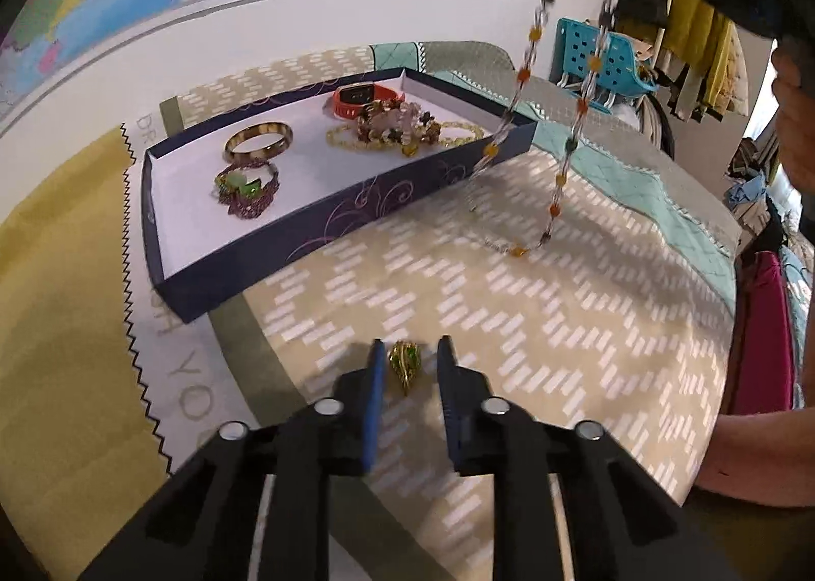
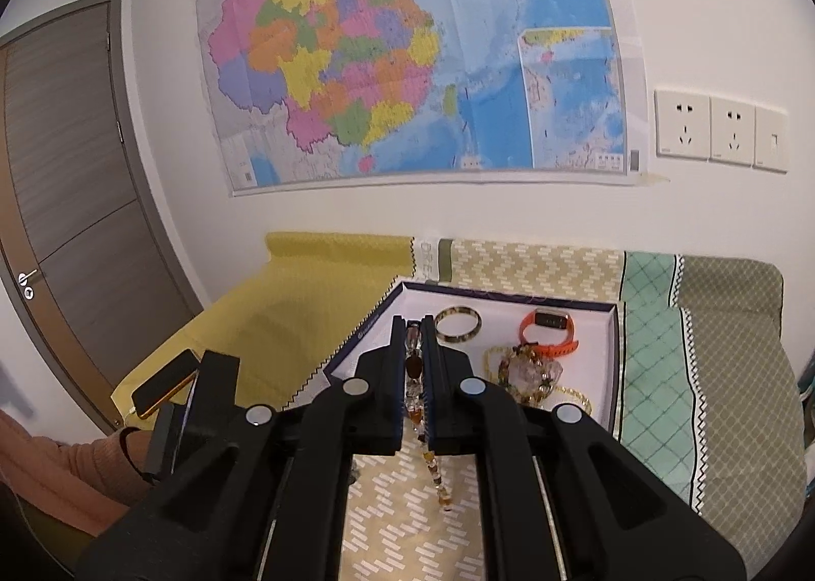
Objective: Organize jewelry
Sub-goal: 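Lift the amber necklace up with the right gripper while the left grasps the gold-green pendant, then carry the amber necklace over the box with the right gripper while the left carries the pendant there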
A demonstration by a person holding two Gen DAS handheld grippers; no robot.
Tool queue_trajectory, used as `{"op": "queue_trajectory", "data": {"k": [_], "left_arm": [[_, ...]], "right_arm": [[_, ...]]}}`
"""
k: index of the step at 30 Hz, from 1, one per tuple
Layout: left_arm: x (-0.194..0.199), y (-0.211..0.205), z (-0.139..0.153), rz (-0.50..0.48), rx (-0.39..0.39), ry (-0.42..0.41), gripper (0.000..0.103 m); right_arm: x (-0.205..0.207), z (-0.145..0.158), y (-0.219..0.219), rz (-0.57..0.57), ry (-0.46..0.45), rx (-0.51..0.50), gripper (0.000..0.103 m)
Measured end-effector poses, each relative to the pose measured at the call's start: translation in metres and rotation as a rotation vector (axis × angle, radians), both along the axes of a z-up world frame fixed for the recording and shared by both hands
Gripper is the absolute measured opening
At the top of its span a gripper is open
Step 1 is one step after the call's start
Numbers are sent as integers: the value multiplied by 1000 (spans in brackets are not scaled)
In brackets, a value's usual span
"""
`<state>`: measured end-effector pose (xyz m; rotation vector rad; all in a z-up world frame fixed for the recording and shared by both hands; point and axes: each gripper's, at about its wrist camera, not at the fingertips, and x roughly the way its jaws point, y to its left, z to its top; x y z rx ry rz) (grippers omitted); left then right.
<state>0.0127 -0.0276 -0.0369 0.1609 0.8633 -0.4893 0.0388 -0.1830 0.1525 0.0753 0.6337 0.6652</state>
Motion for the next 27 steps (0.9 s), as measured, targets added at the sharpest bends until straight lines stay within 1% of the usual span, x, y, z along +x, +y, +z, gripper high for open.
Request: {"op": "queue_trajectory", "data": {"k": [4,8,14,17,20,27], "left_arm": [[1,0,0,12,1,-4,8],[-1,4,9,28,-24,-17,8],[4,15,40,56,-75,-76,8],[9,18,58,69,-83,-121,9],[15,18,71,84,-89,-148,9],[32,18,89,94,-85,-192,9]], "right_arm": [[0,-3,-1,-1,9,-2,6],[1,2,-1,-2,-10,3,6],[5,22,2,6,-64,2,6],[9,31,2,3,-83,3,6],[15,40,2,1,-105,11,6],[35,49,2,-20,-118,15,6]]}}
